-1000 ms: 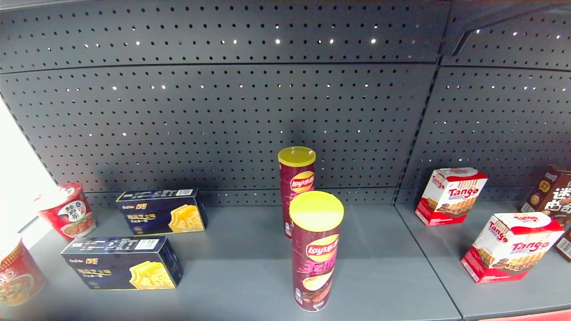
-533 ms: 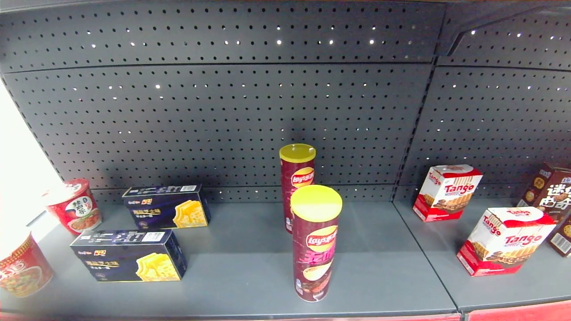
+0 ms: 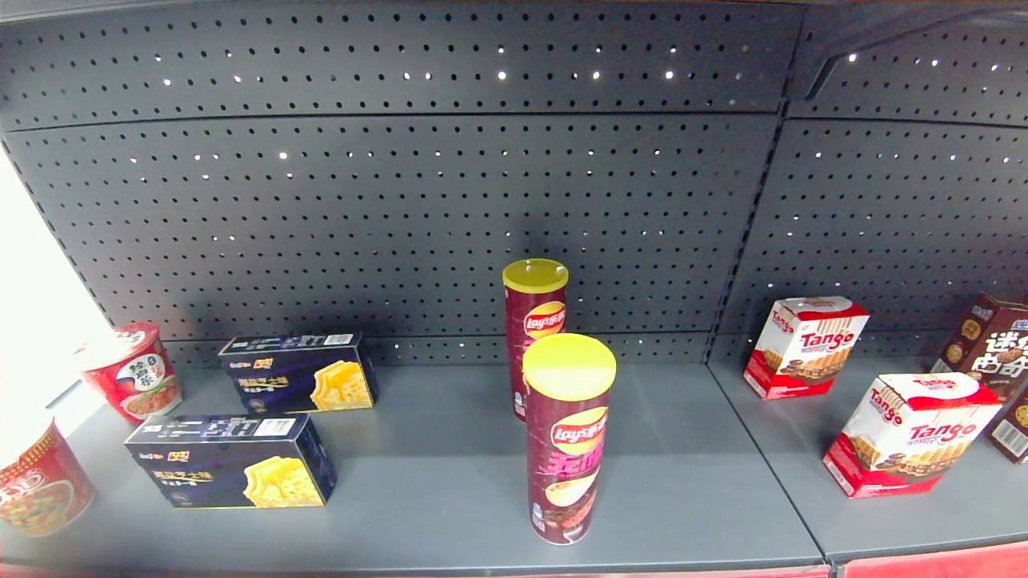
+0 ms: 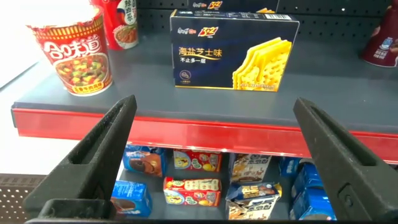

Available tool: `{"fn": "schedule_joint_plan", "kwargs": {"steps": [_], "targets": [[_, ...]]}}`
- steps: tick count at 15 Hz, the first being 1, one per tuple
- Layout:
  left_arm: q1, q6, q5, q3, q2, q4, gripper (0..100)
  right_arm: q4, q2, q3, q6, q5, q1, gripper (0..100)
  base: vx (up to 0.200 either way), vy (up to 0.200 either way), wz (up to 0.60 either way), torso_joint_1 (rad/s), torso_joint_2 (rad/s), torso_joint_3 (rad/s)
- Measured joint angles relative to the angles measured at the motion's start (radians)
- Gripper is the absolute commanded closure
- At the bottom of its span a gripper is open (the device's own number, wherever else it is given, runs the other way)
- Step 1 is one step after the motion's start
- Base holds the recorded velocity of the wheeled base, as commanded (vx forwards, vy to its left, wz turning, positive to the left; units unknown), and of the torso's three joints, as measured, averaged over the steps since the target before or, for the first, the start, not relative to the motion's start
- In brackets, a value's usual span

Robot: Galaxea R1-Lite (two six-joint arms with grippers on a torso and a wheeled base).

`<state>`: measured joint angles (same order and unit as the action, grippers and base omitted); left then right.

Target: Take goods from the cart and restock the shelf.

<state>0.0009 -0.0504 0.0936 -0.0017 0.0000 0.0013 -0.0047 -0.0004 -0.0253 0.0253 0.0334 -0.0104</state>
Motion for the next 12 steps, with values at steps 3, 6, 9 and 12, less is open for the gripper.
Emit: {"fn": "schedule_joint_plan", "kwargs": {"steps": [3, 6, 9, 12], "targets": [[0.001, 0.0, 0.0, 0.0, 0.0, 0.0, 0, -0.002, 0.0, 0.0, 0.007, -0.009, -0.001, 0, 0.0, 0.0, 0.0, 0.0, 0.0, 0.0], [0.0, 0.0, 0.0, 0.0, 0.0, 0.0, 0, 0.066, 0.011, -0.121, 0.006, 0.015, 0.009, 0, 0.0, 0.0, 0.0, 0.0, 0.0, 0.0], [0.0, 0.001, -0.001, 0.0, 0.0, 0.0, 0, 0.226, 0.033, -0.279, -0.037, 0.193, 0.043, 0, 0.0, 0.0, 0.0, 0.0, 0.0, 0.0], [0.0, 0.001, -0.001, 0.0, 0.0, 0.0, 0, 0.23, 0.042, -0.318, -0.046, 0.25, 0.067, 0, 0.0, 0.0, 0.0, 0.0, 0.0, 0.0]]}}
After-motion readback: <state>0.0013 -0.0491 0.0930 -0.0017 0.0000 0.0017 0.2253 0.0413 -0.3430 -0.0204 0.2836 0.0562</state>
